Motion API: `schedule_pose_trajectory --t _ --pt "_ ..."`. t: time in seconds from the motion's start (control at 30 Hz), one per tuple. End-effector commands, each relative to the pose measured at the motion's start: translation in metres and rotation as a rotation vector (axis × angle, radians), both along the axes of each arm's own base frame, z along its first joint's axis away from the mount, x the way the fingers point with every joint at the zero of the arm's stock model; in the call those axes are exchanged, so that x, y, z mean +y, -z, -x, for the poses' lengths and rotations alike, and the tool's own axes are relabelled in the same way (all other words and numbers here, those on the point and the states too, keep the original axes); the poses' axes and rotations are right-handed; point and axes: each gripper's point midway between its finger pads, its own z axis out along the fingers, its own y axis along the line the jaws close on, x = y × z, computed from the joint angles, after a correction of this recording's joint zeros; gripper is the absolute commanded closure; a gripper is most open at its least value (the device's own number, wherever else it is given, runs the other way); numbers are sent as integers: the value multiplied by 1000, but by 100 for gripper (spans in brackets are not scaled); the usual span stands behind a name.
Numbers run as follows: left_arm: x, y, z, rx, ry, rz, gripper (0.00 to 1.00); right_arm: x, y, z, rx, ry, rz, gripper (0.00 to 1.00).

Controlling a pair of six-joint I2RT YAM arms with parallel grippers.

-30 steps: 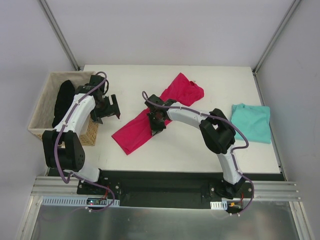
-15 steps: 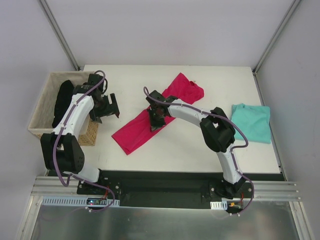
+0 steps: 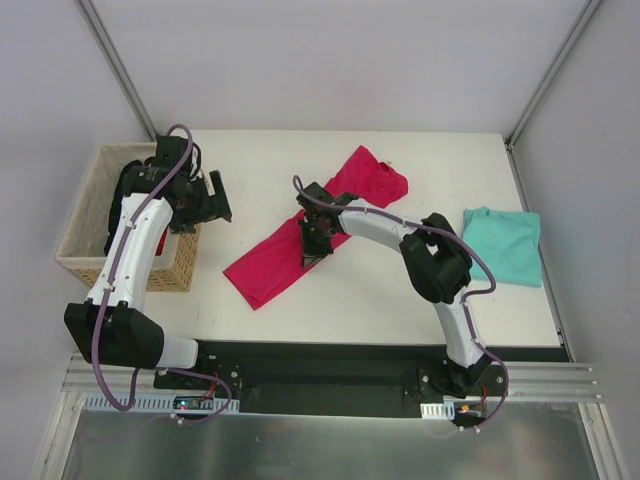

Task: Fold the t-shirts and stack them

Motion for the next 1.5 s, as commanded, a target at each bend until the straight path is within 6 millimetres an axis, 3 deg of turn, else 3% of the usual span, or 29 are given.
schedule_pose_trajectory --t 0.0,0.37,0.8,1.0,1.47 --pt "8 -23 8 -32 -14 -23 14 6 -15 -3 16 52 -63 99" --pt "12 -24 8 -22 -16 -41 13 4 1 -8 41 79 -62 99" --pt "16 -32 13 -30 -24 -46 13 -4 35 1 134 112 -38 99" --pt "23 -31 12 -25 -35 -71 12 -17 45 4 157 188 -12 99" --pt "25 -34 9 -28 -26 -74 12 -41 40 1 119 367 62 99"
